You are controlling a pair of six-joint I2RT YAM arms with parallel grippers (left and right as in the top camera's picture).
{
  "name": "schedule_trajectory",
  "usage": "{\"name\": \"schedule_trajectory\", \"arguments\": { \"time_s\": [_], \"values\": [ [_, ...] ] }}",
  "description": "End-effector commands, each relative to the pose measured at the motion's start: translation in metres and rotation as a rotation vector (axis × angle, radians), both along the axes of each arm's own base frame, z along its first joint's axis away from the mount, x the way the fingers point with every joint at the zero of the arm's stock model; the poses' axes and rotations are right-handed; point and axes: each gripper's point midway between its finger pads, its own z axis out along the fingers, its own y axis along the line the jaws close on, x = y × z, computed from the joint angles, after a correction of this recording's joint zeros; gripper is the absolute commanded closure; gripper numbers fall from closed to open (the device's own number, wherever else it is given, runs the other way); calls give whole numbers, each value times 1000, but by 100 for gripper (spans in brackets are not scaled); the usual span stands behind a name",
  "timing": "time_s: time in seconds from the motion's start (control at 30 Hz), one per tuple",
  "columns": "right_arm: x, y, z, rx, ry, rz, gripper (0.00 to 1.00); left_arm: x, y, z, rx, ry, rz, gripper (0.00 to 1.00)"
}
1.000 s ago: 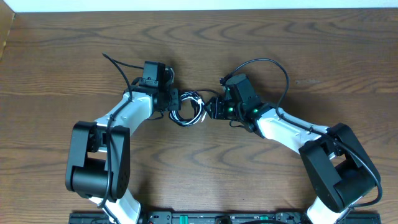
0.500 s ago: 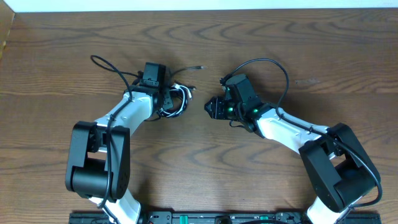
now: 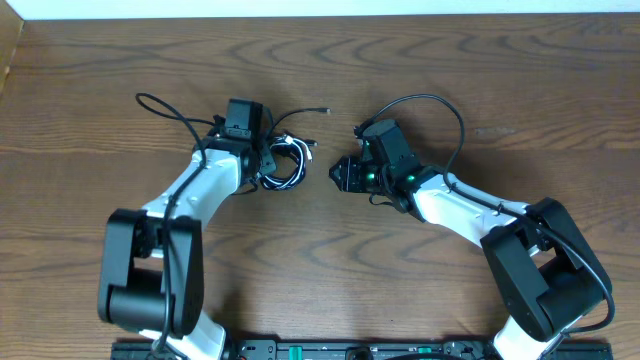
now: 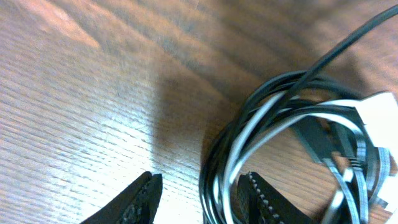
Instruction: Untangle cables
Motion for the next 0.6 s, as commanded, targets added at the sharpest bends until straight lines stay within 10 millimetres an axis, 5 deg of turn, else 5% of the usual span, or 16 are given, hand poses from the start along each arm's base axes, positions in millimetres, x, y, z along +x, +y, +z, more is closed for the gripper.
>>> {"name": "schedule_trajectory", "arguments": {
  "time_s": [0.0,0.13,0.33,0.57],
  "values": [
    [2,3,1,-4,-4,-7,60,7,-1,17,-4,-48,-18,51],
    [2,3,1,-4,-4,-7,60,9,-3,16,-15,-52,-23,36],
    [2,3,1,-4,-4,-7,59,18,-6,14,0,-85,-70,36],
    [2,3,1,-4,-4,-7,63,16,-6,-10,3,-33,-72,37]
  ]
}}
